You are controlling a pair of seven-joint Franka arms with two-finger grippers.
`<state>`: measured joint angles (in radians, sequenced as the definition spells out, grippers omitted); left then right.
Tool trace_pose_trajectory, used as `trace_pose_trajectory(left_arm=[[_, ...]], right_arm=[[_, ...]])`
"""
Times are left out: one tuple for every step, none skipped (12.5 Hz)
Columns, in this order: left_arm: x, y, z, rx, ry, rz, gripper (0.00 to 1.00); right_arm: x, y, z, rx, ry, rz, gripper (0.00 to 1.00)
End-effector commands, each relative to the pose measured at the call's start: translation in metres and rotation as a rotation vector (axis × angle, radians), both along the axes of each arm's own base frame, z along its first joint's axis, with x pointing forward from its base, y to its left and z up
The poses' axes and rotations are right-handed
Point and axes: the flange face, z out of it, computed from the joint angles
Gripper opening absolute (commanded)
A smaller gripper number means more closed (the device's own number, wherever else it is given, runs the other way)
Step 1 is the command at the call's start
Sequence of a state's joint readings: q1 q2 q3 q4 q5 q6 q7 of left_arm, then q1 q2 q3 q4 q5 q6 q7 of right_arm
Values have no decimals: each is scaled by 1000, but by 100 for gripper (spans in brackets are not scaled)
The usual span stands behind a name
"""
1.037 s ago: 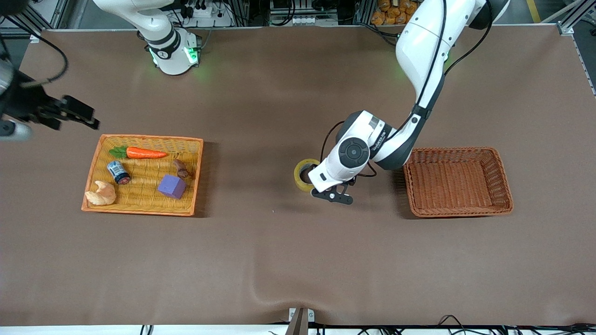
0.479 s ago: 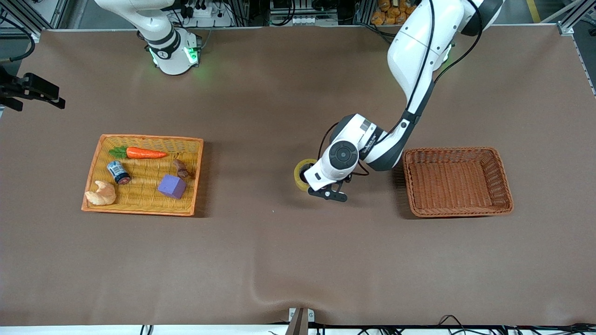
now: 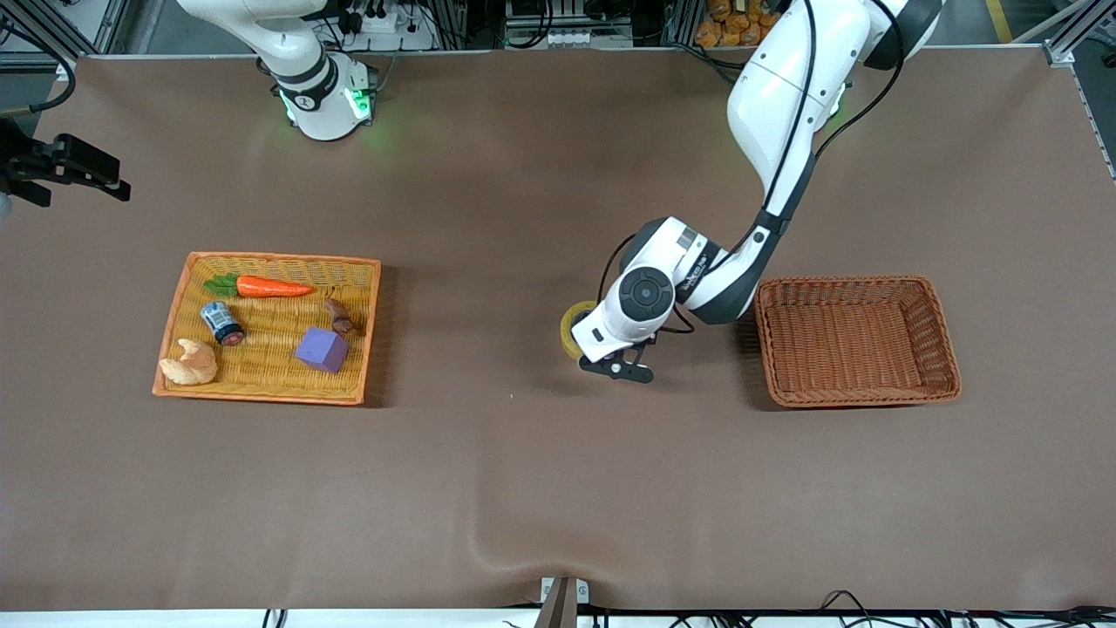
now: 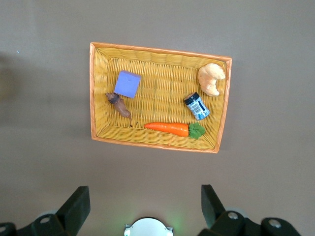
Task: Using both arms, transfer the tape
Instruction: 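Carry the tape with the left gripper into the brown basket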
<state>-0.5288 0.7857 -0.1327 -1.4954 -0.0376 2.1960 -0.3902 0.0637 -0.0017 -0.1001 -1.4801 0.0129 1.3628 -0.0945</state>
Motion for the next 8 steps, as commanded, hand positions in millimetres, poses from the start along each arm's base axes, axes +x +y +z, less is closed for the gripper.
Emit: trace_pose_trajectory(left_arm=[[17, 22, 44, 5, -39, 20, 0], [25, 40, 76, 12, -35, 39, 0], [35, 68, 109, 19, -27, 71, 0], [42, 89, 140, 18, -38, 97, 0], [45, 112, 161, 33, -20, 124, 0], [51, 141, 174, 53, 8, 155, 0], [61, 178, 183, 55, 22, 159, 0], [71, 218, 189, 46, 30, 120, 0]], right_arm=[[6, -3, 4, -6, -21, -38, 100], [7, 1, 6, -19, -28, -95, 100], [9, 4, 5, -28, -36, -117, 100], [10, 5, 5, -27, -40, -111, 100], [9, -1, 6, -19, -36, -110, 100], [8, -2, 6, -17, -34, -95, 100], [8, -2, 6, -19, -33, -68, 100], [8, -4, 6, -11, -35, -49, 100]])
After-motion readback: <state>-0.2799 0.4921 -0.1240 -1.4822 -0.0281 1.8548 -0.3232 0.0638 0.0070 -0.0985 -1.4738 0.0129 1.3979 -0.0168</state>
